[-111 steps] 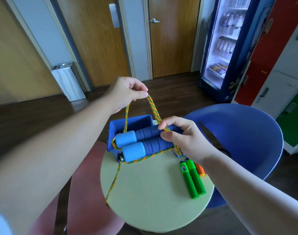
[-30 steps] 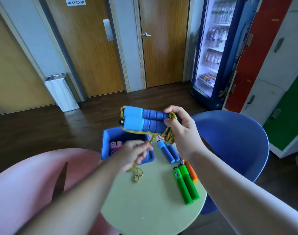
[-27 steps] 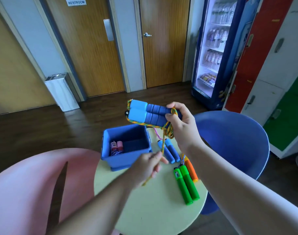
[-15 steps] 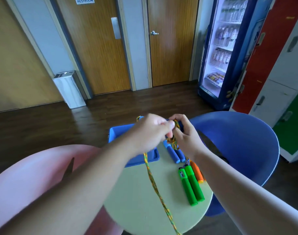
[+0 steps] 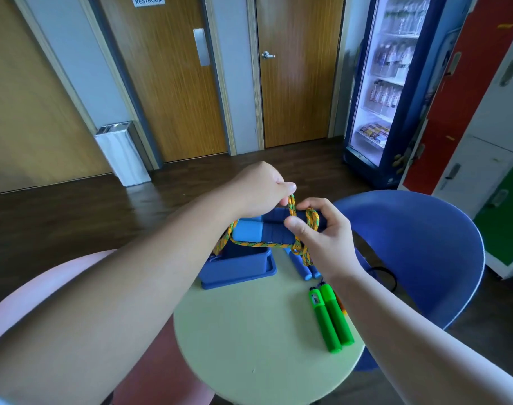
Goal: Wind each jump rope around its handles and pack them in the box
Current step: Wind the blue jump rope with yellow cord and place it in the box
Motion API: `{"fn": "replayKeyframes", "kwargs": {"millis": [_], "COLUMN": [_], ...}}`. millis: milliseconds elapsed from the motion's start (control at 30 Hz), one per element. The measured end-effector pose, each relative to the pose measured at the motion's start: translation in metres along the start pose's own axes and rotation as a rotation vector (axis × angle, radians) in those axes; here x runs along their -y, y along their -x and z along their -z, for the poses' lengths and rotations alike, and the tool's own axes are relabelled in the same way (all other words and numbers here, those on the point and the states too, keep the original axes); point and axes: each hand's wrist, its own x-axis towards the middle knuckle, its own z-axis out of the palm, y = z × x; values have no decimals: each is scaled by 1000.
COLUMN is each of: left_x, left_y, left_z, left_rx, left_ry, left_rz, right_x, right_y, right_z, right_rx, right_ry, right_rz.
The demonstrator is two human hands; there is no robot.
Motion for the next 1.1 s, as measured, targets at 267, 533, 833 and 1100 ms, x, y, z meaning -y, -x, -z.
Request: {"fn": "replayKeyframes", "kwargs": {"millis": [267,533,833,1100], "left_x": [2,3,80,193], "left_y": [-19,-36,-54,-43], "left_z": [18,48,31,-86], "left_rx": [-28,156,143,-24], "left_ry": [-86,7,476,409], "left_rz": [-76,-202,45,272], "right_x": [4,6,25,19], "right_y": [2,5,1,-11], "right_z": [2,7,23,18], "right_rx": [129,177,144,52], "right_ry": [-22,-10,-117,-325], "right_rz": [41,-15,-61,-147]}}
